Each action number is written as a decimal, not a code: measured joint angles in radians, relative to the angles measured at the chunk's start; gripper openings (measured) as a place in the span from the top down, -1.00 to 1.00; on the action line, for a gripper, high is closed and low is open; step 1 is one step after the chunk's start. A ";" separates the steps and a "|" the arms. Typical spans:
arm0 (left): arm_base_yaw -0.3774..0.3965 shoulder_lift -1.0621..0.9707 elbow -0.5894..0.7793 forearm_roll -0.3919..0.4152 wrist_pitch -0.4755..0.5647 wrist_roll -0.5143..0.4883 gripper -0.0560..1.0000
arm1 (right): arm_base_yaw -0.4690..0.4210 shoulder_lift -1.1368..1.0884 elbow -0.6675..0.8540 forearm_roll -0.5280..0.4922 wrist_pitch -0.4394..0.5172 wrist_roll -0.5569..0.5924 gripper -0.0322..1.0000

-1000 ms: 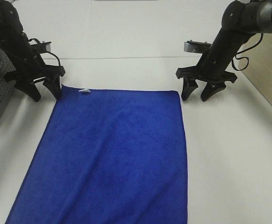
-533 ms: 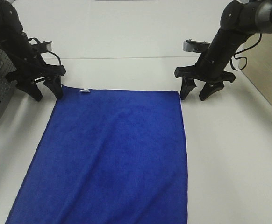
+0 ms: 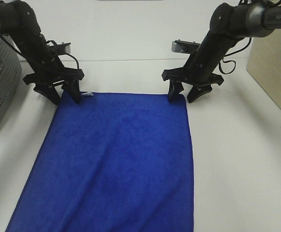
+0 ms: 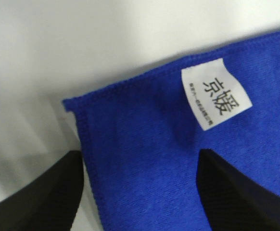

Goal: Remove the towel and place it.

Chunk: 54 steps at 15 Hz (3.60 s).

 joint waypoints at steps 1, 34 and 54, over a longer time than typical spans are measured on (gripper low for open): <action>-0.007 0.000 0.000 -0.011 -0.003 0.000 -0.32 | 0.007 0.001 0.000 0.002 -0.006 0.000 -0.31; -0.063 0.022 0.005 -0.106 -0.360 0.138 0.85 | 0.024 0.036 -0.150 -0.140 -0.315 -0.263 0.90; -0.066 0.071 -0.105 -0.190 -0.793 0.501 0.85 | -0.017 0.060 -0.155 -0.127 -0.734 -0.270 0.90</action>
